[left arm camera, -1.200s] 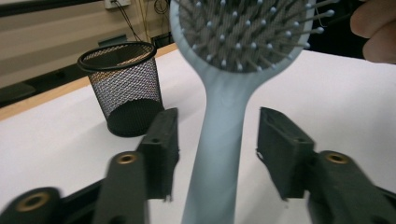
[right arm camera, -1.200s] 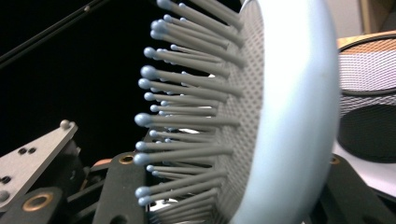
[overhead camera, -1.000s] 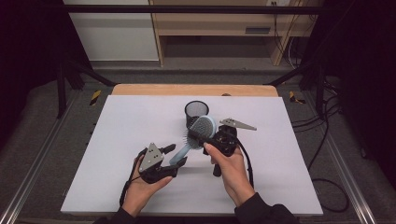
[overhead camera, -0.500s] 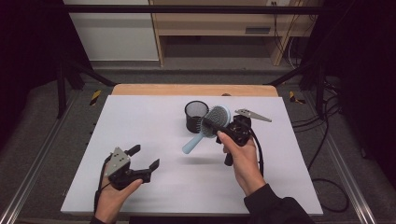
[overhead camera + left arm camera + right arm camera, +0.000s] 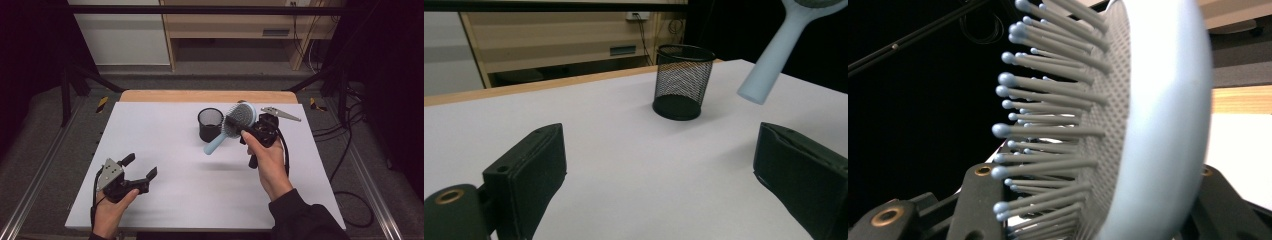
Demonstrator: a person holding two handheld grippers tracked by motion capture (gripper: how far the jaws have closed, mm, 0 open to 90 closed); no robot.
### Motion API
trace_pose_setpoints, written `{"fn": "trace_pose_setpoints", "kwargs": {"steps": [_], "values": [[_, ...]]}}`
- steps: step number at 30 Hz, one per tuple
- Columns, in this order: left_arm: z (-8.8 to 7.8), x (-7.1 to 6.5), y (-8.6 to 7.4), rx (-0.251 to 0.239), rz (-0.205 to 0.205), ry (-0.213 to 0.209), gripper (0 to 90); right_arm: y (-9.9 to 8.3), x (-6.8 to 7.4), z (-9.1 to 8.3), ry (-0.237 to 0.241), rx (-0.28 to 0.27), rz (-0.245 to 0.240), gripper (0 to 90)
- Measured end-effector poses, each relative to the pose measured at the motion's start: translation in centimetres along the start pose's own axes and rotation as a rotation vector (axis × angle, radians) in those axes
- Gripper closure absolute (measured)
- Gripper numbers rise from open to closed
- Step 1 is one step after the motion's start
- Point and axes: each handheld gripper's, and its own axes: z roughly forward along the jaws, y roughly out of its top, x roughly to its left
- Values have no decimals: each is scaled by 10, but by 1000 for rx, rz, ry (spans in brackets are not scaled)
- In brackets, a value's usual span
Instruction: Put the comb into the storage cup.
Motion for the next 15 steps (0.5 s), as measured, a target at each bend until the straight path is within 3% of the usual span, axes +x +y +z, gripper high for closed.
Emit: {"fn": "trace_pose_setpoints", "kwargs": {"steps": [7, 15], "values": [[-1, 1, 2, -33, -5, 31, 74, 16, 3, -1, -12, -1, -16, 509], [1, 6, -3, -8, -51, 10, 46, 34, 12, 4, -2, -20, -22, 509]]}}
